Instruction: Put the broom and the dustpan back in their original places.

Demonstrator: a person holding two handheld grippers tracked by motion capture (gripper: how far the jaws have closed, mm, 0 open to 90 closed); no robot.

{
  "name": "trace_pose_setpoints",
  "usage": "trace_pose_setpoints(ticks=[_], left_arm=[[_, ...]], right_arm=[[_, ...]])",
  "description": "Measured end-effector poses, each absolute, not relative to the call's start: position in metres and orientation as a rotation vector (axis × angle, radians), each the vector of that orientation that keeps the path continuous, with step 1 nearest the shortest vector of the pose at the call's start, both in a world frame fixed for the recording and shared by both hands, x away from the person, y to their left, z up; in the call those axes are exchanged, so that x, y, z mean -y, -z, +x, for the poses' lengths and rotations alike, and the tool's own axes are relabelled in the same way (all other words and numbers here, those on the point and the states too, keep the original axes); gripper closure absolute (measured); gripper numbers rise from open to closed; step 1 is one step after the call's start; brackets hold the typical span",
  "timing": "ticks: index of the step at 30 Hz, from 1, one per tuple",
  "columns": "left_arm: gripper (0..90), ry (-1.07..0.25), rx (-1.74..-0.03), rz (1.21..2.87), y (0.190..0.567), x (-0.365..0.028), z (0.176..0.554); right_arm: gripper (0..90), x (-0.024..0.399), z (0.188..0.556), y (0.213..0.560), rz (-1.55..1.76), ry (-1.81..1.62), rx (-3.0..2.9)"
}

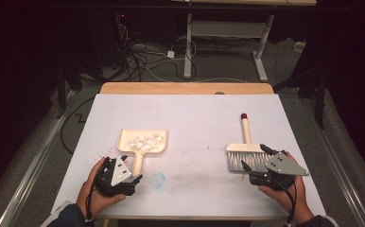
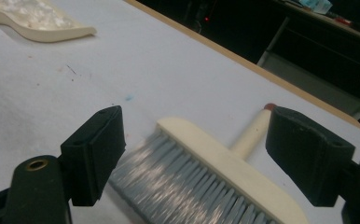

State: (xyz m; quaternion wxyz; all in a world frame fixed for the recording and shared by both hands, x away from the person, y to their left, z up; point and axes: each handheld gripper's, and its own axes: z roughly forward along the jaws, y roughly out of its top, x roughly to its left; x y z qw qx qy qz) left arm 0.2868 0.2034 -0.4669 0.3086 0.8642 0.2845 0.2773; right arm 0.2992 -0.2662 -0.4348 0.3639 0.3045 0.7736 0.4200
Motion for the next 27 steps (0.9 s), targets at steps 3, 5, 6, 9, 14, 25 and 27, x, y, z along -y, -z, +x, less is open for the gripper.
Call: trace_pose_setpoints(ticks=[3,5,6,9,14,25,27], left_arm=[[19.0,-0.737,-0.742,2.29,0.467,-0.203,0.287],[19.0,-0.735,-0.743,2.288,0.467,-0.203,0.287],[19.0,-0.74,-0.744,2.29,0.467,-0.203,0.286],[19.0,-0.753,-0.74,2.289,0.465,-0.202,0.284],[19.0,-0.761,-0.731,2.293,0.465,-0.201,0.283],[19.0,-0.765,-0.721,2.294,0.465,-0.202,0.279],[19.0,-0.763,-0.721,2.296,0.466,-0.201,0.279]], right_arm=[[20.7,0.269,0.297,0.444,0.81,-1.085,-1.997],[20.9,0.269,0.295,0.45,0.812,-1.064,-2.009],[20.9,0.268,0.294,0.452,0.806,-1.048,-2.015],[20.9,0.268,0.291,0.455,0.807,-1.05,-2.026],[20.9,0.269,0.291,0.457,0.8,-1.045,-2.033],[20.9,0.261,0.288,0.454,0.774,-1.03,-2.037],[20.9,0.261,0.288,0.455,0.767,-1.021,-2.042]])
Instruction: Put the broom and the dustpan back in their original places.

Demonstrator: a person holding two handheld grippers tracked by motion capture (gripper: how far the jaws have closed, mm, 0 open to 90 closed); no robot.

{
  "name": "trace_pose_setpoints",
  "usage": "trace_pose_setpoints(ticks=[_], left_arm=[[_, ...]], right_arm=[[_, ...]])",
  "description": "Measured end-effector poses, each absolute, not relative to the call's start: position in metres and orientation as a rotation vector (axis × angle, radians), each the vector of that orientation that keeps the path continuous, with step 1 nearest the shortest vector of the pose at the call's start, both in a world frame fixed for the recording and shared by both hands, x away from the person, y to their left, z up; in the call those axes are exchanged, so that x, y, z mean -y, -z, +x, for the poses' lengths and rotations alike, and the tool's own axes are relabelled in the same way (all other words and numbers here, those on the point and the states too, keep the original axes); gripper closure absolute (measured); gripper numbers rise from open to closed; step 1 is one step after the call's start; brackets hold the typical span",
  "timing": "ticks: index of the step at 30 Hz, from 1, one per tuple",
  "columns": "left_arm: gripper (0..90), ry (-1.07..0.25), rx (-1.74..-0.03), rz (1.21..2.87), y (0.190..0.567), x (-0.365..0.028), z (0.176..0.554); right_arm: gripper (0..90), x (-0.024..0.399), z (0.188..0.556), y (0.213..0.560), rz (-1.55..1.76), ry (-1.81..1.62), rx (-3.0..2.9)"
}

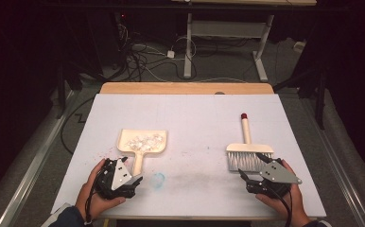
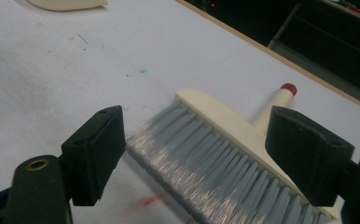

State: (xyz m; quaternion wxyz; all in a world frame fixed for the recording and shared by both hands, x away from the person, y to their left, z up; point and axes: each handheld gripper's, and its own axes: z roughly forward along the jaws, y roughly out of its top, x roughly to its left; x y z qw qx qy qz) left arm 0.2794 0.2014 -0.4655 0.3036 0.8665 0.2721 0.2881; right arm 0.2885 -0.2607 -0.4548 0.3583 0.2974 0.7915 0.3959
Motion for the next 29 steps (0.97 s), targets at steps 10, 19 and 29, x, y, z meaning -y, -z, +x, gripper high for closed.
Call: trace_pose_setpoints(ticks=[10,19,29], left_arm=[[19.0,-0.758,-0.719,2.306,0.467,-0.1995,0.281],[19.0,-0.756,-0.726,2.308,0.4673,-0.1993,0.282],[19.0,-0.753,-0.725,2.316,0.4675,-0.1973,0.2845]], right_arm=[[20.8,0.2623,0.2889,0.4548,0.768,-1.013,-2.031],[20.9,0.2615,0.2894,0.4552,0.766,-1.009,-2.033],[20.8,0.2624,0.2899,0.4555,0.771,-1.005,-2.037]])
